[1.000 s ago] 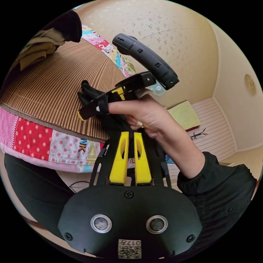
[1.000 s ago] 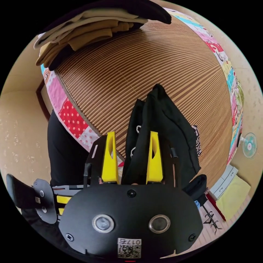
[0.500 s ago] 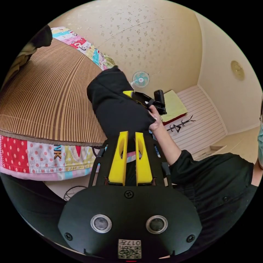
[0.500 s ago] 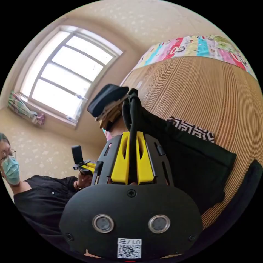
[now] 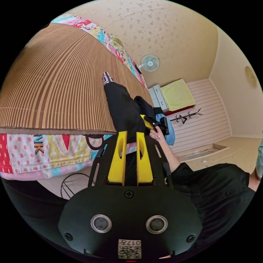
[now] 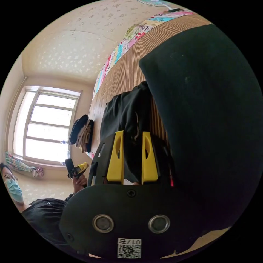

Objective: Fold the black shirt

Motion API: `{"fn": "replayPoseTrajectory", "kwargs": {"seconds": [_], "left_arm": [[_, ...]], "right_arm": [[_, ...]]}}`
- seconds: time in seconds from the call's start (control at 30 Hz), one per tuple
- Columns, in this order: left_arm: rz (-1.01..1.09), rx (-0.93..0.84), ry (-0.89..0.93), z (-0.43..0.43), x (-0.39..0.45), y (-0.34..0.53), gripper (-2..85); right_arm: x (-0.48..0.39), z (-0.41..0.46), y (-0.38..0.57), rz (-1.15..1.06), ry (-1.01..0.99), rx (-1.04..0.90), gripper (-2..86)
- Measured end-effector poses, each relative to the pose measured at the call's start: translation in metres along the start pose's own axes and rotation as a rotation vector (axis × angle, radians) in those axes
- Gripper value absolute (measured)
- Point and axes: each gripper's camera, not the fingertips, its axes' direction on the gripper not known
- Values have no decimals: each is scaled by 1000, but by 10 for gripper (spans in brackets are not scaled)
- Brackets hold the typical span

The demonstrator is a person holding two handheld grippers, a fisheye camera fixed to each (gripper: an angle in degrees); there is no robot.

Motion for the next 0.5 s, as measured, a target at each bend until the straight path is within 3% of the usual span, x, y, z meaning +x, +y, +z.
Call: {"fn": "replayPoseTrajectory", "kwargs": {"seconds": [0.33, 0.5], "left_arm": [[7, -174, -123, 77, 7, -36, 99], [-25, -285, -173, 98, -2, -66, 40]], "right_arm": [[4, -41, 30, -65, 210, -110, 105], [27, -65, 41, 16, 93, -152, 47]]}}
